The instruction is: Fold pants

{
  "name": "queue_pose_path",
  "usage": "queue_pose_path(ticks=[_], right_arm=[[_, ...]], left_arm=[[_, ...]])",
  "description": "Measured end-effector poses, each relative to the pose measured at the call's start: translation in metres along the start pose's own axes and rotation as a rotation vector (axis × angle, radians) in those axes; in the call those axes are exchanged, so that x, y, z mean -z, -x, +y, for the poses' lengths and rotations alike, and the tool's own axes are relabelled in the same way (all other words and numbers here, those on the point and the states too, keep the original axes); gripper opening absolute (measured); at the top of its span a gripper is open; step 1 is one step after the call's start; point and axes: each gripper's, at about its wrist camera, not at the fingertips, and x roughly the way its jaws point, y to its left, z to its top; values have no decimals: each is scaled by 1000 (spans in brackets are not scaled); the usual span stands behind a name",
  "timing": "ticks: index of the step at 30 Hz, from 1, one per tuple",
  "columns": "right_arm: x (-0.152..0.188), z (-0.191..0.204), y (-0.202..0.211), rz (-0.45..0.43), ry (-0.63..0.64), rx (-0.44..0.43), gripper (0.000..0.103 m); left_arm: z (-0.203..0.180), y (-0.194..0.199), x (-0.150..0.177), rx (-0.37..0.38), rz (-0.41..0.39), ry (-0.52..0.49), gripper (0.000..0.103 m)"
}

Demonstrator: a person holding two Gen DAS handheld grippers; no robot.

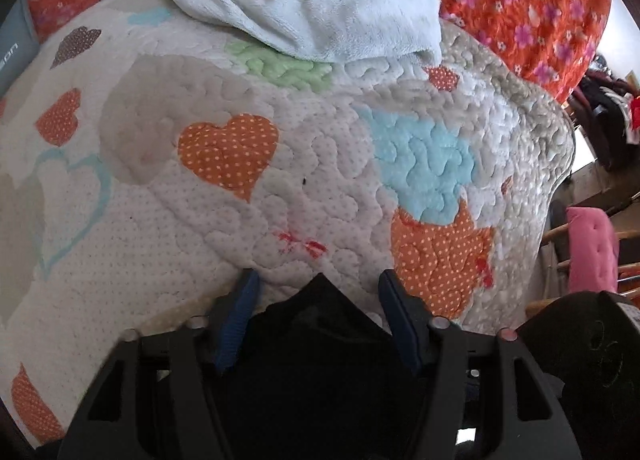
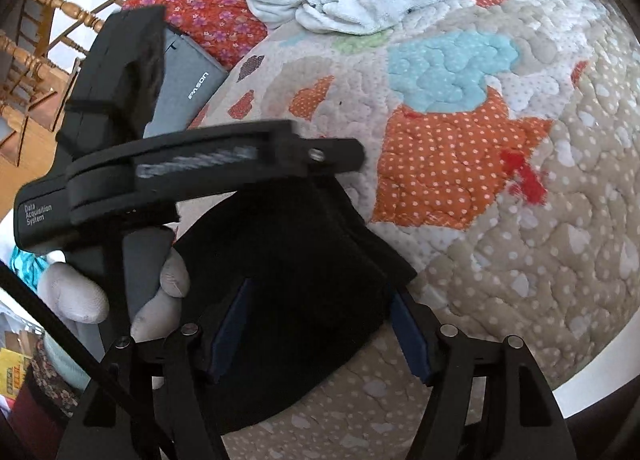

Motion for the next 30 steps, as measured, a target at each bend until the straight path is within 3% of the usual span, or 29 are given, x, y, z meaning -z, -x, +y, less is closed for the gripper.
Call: queue_pose_path(ticks=[1, 2, 3, 7, 14, 21, 27, 30], right_arm=[[-2, 3, -1, -3, 11, 1, 55], [-4, 5, -4, 4, 22, -6, 44], [-6, 5, -7, 21, 15, -34, 26], [-7, 12, -9, 40, 18, -86, 24], [8, 92, 1, 53, 280, -165, 23], [45, 184, -28, 186, 541, -240, 23], [96, 232, -75, 312, 722, -263, 24], [112, 242, -92, 332, 785, -261, 36]], left_arm=[[0, 3, 2, -12, -2, -9, 16], [1, 7, 3, 15, -6, -1, 11], [3, 12, 6, 26, -18, 8, 10], [12, 42, 25, 25, -90, 53, 9], [50, 119, 72, 42, -246, 213, 9], [124, 172, 170, 38, -380, 487, 9], [169, 176, 246, -3, -400, 724, 10], [186, 185, 278, 61, -463, 826, 14]])
